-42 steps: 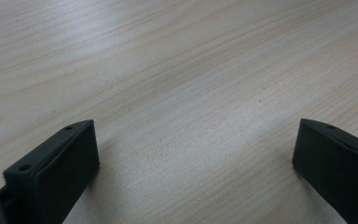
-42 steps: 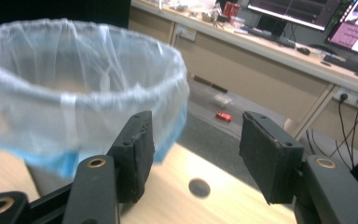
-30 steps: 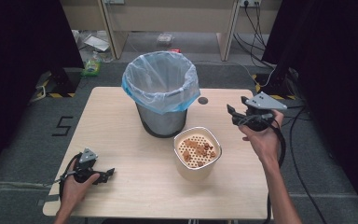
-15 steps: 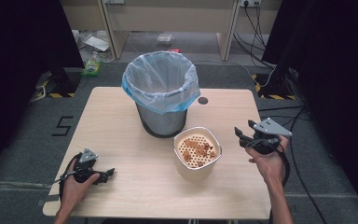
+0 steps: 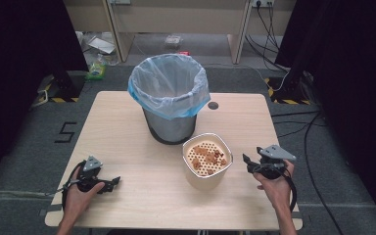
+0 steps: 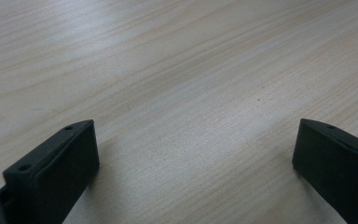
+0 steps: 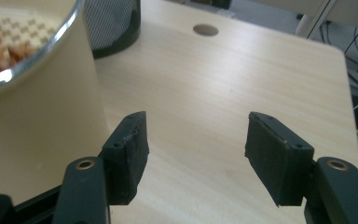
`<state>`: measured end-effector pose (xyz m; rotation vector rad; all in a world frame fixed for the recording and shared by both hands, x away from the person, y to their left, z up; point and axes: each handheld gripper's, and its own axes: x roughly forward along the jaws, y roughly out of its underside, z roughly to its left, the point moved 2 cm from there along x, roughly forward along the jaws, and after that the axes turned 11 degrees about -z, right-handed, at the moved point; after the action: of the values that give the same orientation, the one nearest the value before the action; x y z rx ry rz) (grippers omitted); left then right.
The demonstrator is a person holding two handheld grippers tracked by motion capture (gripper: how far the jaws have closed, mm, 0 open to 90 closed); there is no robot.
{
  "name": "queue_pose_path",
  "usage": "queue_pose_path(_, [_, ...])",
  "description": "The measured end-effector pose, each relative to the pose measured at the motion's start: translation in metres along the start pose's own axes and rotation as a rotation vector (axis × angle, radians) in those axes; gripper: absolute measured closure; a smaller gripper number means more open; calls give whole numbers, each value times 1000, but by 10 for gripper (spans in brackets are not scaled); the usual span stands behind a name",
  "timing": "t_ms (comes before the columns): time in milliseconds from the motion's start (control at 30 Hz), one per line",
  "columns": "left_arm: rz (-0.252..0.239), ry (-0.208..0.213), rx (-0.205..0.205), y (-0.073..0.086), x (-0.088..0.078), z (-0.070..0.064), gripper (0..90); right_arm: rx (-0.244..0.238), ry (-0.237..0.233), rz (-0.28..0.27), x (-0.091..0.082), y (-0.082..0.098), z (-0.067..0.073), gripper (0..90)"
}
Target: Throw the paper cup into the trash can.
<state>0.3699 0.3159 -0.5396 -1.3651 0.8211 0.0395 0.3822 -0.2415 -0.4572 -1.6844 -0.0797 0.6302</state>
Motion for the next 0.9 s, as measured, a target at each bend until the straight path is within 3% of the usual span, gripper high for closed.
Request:
queue_pose_path(267, [0, 0, 0, 0, 0, 0, 0, 32, -14, 73, 1, 30, 7, 371])
queue_pose_path(400, [0, 0, 0, 0, 0, 0, 0, 28, -44, 118, 2, 46, 15, 362])
queue_pose_path(467, [0, 0, 1, 0, 0, 0, 0, 7, -45, 144, 3, 50, 18, 358])
queue_pose_path(733, [0, 1, 1, 0, 0, 0, 0, 2, -52, 220, 11, 65, 23, 299])
queue_pose_path(900, [0, 0, 0, 0, 0, 0, 0, 24, -51, 219, 12, 66, 23, 284])
